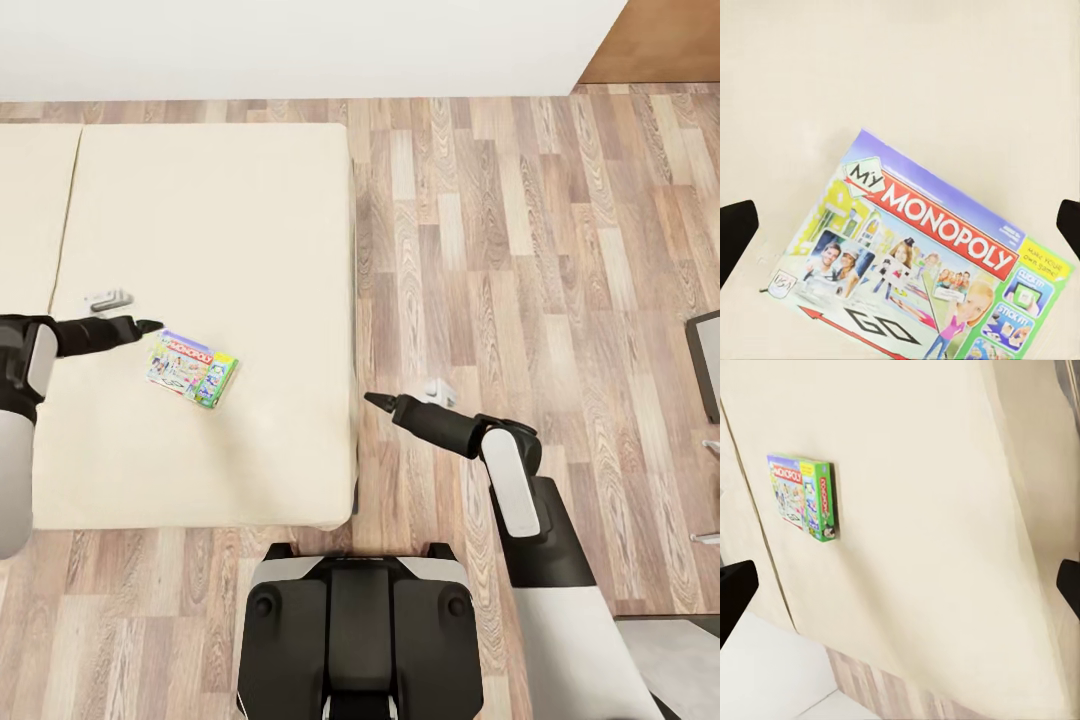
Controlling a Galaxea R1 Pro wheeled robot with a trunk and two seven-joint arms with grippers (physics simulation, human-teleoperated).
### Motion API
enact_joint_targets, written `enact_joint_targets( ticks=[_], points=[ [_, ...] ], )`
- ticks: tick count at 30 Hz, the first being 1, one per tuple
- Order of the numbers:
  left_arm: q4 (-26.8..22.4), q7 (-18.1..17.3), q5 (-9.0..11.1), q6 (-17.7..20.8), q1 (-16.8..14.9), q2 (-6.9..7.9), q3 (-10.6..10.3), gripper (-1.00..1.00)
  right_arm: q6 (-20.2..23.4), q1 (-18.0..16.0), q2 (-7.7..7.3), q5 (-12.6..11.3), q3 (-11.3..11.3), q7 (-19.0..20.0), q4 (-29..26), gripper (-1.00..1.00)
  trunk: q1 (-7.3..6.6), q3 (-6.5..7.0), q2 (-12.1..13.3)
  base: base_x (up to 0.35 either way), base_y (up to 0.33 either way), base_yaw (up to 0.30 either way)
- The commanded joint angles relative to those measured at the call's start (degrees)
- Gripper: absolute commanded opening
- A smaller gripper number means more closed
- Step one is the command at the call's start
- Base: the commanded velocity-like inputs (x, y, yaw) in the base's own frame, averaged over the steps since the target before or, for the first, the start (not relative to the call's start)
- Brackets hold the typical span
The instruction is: Put all the toys in the child's room - the three board games (two on the bed and one on the table), the two jigsaw puzzles on the table, and the tennis ball on the table - inside the toy box on the table in the child's room.
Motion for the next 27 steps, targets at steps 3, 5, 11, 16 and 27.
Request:
enact_joint_targets(
  ticks=[3, 5, 11, 16, 27],
  points=[
    [0.0, -0.2, -0.2, 1.8, -1.7, 0.42, 0.1, 1.0, 0.4, 0.0, 0.11, 0.5, -0.1, 0.3, -0.1, 1.0, 0.04, -0.06, -0.1, 0.0, 0.0, 0.0],
    [0.6, 0.1, -0.3, 2.1, -2.4, 0.48, -0.3, 1.0, 0.4, 0.1, 0.16, 0.5, 0.0, 0.2, -0.1, 1.0, 0.04, -0.06, -0.1, 0.0, 0.0, 0.0],
    [2.3, 1.4, -0.6, 1.3, -2.9, 0.51, -2.6, 1.0, 0.2, 0.2, 0.19, 0.4, 0.0, 0.1, -0.1, 1.0, 0.04, -0.06, -0.1, 0.0, 0.0, 0.0],
    [4.3, 2.1, -0.7, -0.2, -3.0, 0.47, -3.4, 1.0, 0.2, 0.2, 0.18, 0.5, 0.0, 0.1, -0.4, 1.0, 0.04, -0.06, -0.1, 0.0, 0.0, 0.0],
    [12.2, 6.1, -0.7, -7.2, -3.0, -2.54, -4.0, 1.0, -0.1, 4.6, -0.03, 0.5, -0.1, 0.2, -2.0, 1.0, 0.04, -0.24, -0.1, 0.0, 0.0, 0.0]
  ],
)
